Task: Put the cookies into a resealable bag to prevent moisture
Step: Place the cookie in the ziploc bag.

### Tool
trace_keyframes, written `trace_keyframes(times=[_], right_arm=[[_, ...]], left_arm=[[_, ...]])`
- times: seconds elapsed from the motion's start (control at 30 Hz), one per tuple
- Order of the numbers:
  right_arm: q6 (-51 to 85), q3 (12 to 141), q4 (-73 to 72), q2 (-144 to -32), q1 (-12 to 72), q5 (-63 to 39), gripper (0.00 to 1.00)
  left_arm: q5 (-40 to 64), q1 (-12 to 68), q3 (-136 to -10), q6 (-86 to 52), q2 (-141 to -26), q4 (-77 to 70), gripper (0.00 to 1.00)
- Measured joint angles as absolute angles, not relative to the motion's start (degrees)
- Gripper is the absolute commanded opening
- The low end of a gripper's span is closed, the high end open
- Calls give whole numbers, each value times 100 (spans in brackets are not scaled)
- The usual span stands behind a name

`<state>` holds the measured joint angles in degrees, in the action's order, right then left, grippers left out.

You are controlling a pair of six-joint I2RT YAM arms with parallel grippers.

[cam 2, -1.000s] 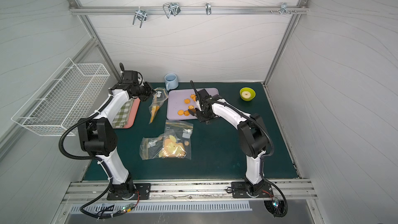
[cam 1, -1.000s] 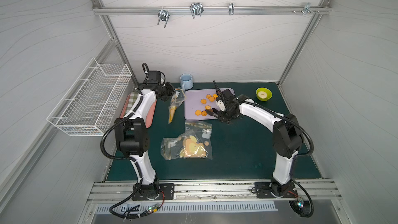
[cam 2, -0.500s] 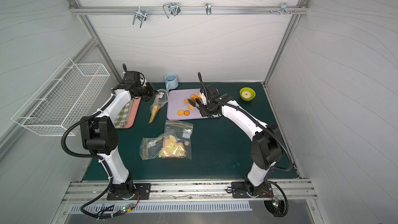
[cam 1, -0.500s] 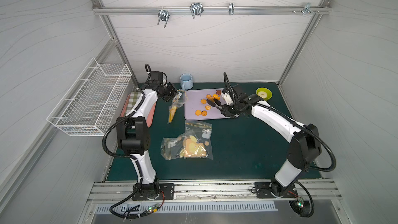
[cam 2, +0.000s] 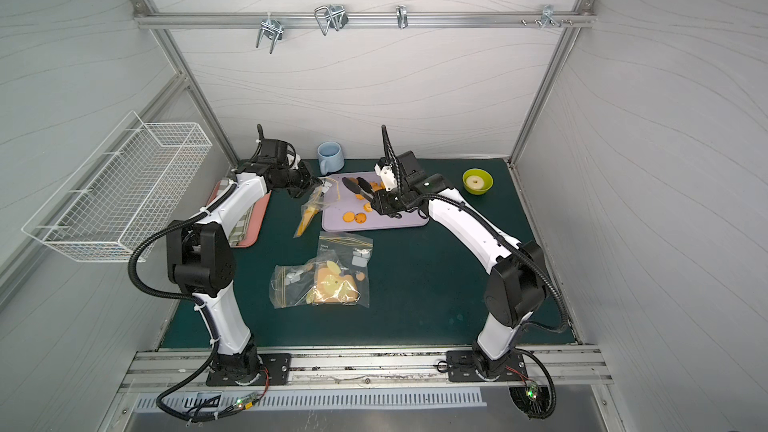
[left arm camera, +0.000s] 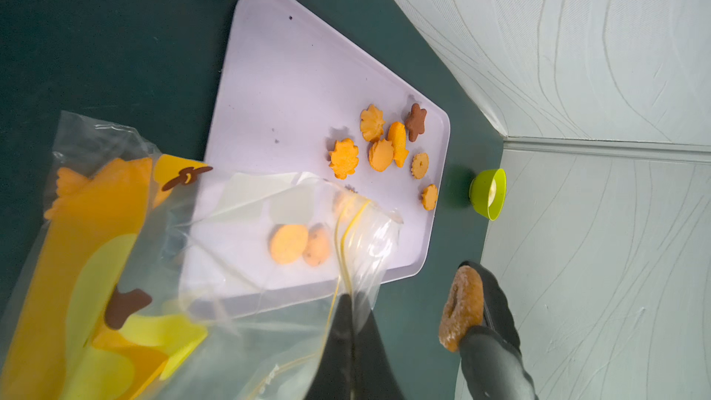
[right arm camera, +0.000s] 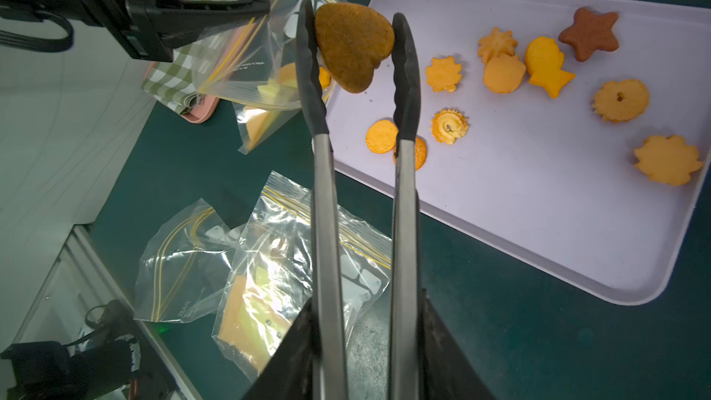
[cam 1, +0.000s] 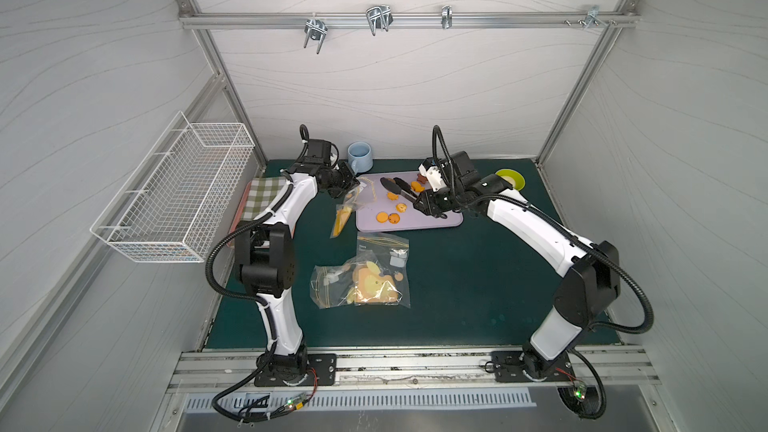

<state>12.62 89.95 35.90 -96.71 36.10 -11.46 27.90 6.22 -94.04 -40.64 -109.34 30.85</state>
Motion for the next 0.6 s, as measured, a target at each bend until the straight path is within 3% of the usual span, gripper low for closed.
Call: trace_keyframes(times=[0.4,0.6], right_arm=[[1374,9312,3516,-10149,3844,-1588,41],[1455,9391,3468,-10447,3872,-1743,50]], left_arm=[[2834,681,-9404,-4064,-10945,2993,0],[2860,681,-9404,-4069,-10945,2985,0]])
